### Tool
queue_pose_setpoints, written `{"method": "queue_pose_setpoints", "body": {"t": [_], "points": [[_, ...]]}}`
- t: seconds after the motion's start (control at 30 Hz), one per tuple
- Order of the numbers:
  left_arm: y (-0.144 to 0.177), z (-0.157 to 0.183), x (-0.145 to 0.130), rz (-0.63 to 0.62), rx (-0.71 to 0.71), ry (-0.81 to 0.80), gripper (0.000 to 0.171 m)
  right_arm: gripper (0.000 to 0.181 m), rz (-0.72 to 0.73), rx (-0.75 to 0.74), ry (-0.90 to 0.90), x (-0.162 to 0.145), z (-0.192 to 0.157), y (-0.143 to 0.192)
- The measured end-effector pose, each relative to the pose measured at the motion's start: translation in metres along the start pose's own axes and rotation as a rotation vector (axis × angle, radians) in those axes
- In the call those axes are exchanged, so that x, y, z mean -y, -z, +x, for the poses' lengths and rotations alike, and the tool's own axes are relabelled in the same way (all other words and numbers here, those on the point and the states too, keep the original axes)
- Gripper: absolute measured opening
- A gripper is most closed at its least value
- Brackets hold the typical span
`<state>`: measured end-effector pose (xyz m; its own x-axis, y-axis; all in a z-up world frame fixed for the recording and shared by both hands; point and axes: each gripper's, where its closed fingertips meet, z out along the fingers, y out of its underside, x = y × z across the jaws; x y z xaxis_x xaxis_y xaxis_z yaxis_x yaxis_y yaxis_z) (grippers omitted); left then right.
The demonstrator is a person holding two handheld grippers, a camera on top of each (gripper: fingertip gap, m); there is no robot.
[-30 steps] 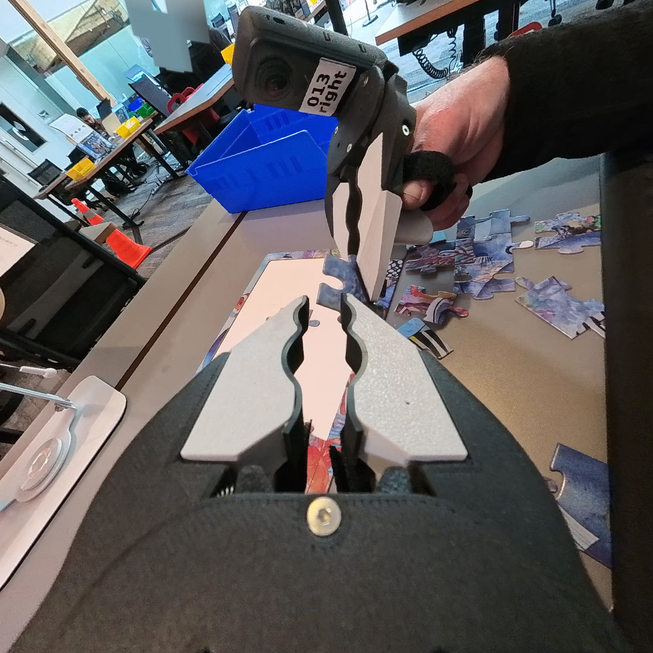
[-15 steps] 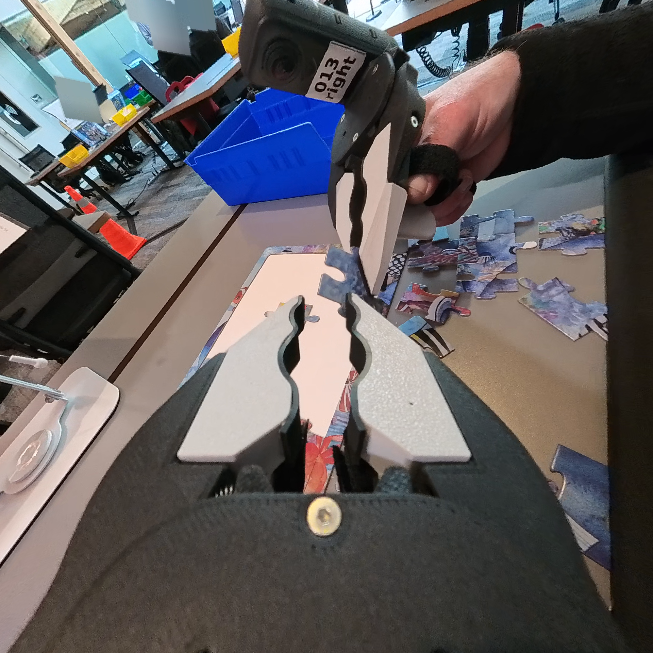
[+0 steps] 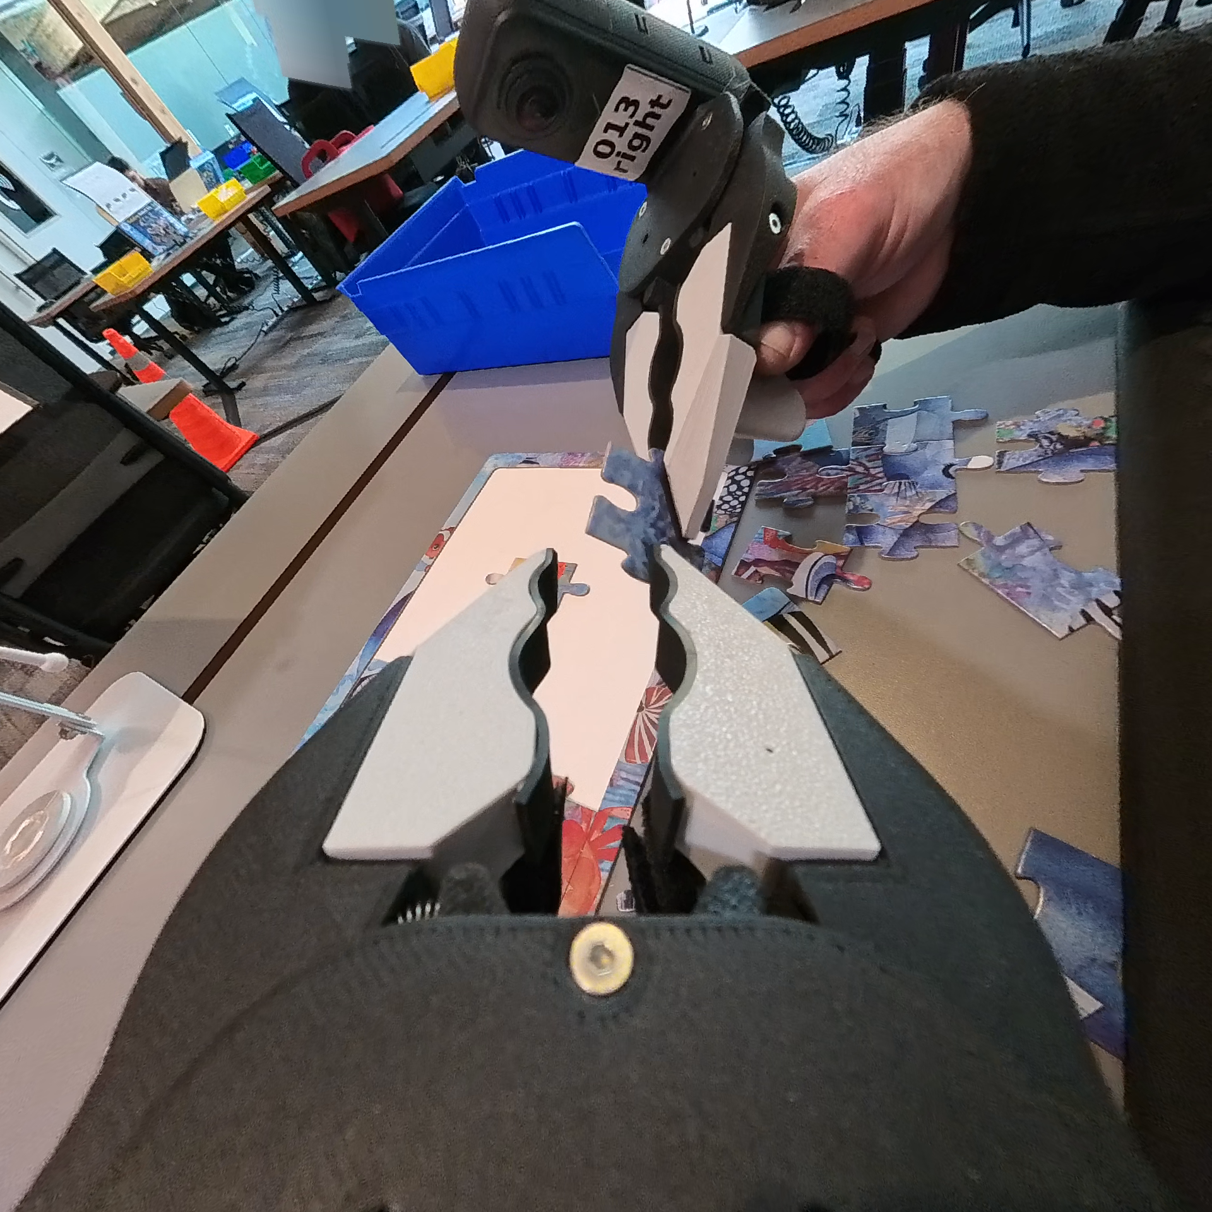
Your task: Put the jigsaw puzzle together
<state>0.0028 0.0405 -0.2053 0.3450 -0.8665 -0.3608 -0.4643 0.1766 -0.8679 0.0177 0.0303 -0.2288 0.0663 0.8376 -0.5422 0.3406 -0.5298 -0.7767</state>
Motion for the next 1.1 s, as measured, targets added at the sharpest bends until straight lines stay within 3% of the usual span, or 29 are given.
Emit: {"method": "queue_pose_setpoints", "body": {"t": [0.8, 1.1], "points": [[0.003, -0.015, -0.001, 0.043, -0.01, 0.143, 0.024, 0.0, 0.113, -0.036, -0.011, 0.017, 0.009, 0.016], [-0.007, 0.001, -0.005, 0.025, -0.123, 0.221, 0.028, 0.0, 0.104, 0.007, 0.048, 0.018, -0.002, 0.012]]}}
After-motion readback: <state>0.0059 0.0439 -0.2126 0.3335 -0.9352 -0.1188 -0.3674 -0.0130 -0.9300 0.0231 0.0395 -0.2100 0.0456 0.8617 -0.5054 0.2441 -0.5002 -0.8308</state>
